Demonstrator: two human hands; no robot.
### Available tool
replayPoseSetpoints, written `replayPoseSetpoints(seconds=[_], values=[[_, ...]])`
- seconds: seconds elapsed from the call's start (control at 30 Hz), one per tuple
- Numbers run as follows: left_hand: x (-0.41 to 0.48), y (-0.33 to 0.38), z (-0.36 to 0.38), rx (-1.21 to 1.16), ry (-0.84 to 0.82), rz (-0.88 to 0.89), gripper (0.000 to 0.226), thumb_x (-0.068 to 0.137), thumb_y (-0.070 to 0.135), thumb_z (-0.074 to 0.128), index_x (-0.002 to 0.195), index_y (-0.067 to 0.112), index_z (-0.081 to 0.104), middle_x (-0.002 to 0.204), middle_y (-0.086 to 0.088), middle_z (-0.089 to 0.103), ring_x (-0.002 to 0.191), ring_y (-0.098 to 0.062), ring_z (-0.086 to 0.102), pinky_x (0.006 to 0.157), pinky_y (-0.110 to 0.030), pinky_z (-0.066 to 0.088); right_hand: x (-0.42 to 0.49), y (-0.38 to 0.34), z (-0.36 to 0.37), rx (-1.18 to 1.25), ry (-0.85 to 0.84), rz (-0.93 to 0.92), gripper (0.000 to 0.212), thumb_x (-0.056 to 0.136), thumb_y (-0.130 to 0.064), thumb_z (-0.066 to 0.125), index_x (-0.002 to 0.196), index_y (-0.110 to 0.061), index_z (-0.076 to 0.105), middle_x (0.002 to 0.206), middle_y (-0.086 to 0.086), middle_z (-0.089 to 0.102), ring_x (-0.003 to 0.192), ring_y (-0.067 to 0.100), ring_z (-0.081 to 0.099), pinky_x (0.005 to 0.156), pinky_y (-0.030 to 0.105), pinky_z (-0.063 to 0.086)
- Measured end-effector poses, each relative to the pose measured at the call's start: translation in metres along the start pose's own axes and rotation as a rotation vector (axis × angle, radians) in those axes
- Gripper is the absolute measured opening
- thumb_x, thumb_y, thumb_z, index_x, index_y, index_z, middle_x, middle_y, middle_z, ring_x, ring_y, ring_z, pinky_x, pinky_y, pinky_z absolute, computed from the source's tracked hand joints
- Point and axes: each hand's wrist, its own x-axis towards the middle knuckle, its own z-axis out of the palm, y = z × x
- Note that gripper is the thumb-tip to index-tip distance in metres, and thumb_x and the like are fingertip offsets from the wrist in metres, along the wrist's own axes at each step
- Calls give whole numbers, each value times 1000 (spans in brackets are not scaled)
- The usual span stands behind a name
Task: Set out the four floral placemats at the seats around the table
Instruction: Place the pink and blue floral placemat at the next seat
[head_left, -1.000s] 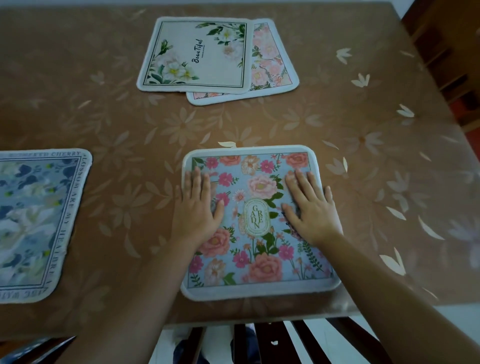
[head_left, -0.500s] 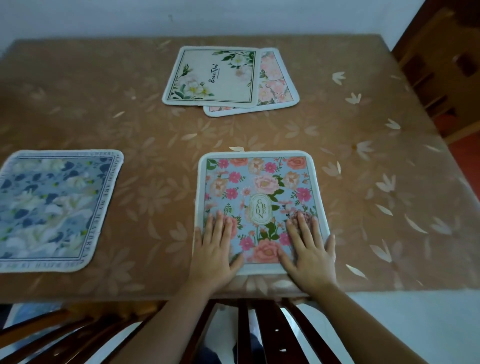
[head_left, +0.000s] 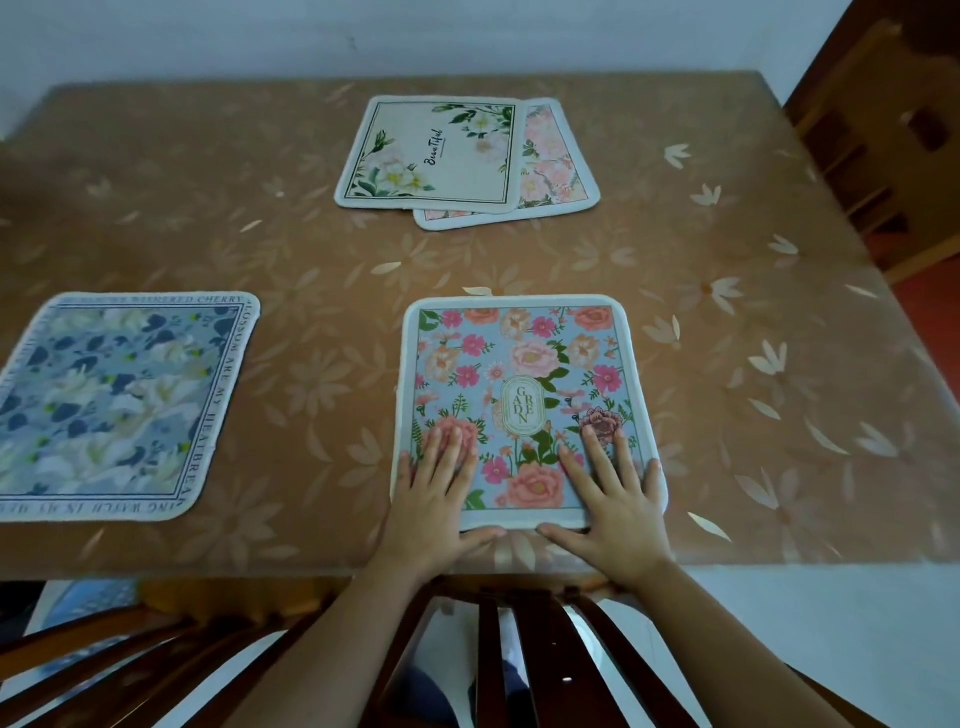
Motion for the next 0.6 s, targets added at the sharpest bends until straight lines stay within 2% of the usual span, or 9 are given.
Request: replayPoseSetpoints(seconds=[0.07,0.17,0.23,0.27,0.37,0.5,0.6], values=[[0,1,-1,3,-7,12,92,75,79,12,142,17,3,152,-8,-2,137,-34,-10,108,-56,2,0,-1,0,1,7,7,88,73,-81,22,140,-25,30,149,10,27,135,43,17,98,70,17],[-2,4,-6,10,14,38,88,78,73,21,139,10,30,148,-12,22,134,-37,15,100,-62,23,1,-2,0,12,5,18,88,72,-81,22,141,-27,29,149,9,26,135,42,15,99,70,17],[-1,4,-7,38,10,38,86,78,71,23,136,9,35,145,-14,28,132,-37,21,97,-62,28,1,-2,1,14,2,22,88,72,-82,21,141,-27,27,150,8,25,136,41,14,99,70,17],[-1,4,-6,46,5,39,86,78,71,22,137,9,33,147,-13,26,133,-38,19,99,-62,25,1,-2,1,14,-1,25,88,72,-82,20,142,-28,26,150,7,23,136,41,13,99,70,17],[1,1,-3,43,-35,39,91,74,76,12,143,16,9,151,-5,-5,136,-34,-11,106,-57,-4,1,-4,3,25,-3,57,90,71,-84,19,142,-30,22,152,5,19,138,39,8,99,71,14],[1,0,-3,26,-31,32,93,73,78,12,143,17,7,150,-3,-7,136,-32,-14,104,-55,-7,3,-8,7,45,-10,86,92,69,-86,18,143,-31,16,152,4,18,138,38,5,99,72,11],[2,-3,2,9,-33,27,90,70,79,11,138,25,-10,147,4,-21,134,-22,-27,106,-49,-15,2,-7,7,48,-12,87,92,69,-86,18,143,-31,17,152,5,18,138,38,6,98,73,12]])
